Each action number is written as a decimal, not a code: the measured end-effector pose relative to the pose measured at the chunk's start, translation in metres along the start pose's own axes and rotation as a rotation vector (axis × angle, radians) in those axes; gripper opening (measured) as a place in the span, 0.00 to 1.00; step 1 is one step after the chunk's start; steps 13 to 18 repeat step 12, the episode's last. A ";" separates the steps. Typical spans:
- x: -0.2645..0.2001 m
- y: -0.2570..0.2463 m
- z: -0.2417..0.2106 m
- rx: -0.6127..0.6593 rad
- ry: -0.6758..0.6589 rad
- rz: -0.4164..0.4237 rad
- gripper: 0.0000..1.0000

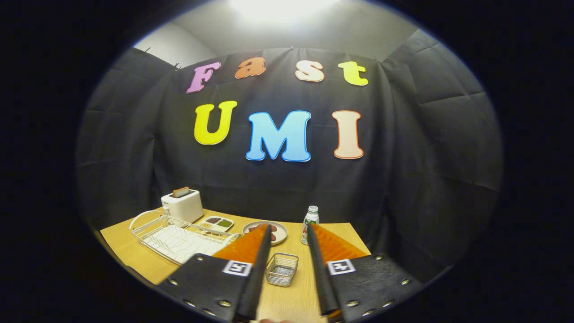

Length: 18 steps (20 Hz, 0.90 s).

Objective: Take the plate from the dish rack, then take the spoon from the basket and place it into the plate.

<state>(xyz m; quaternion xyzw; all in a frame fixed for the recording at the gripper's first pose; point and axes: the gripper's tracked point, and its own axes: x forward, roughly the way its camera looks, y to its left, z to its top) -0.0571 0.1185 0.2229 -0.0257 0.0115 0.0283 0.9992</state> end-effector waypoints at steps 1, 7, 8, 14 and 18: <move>0.002 -0.011 0.002 0.015 -0.008 -0.026 0.71; 0.007 -0.045 -0.002 0.061 -0.026 -0.094 0.97; 0.009 -0.050 -0.001 0.055 -0.038 -0.106 0.97; 0.019 -0.066 -0.003 0.010 -0.059 -0.124 0.97; 0.019 -0.066 -0.003 0.010 -0.059 -0.124 0.97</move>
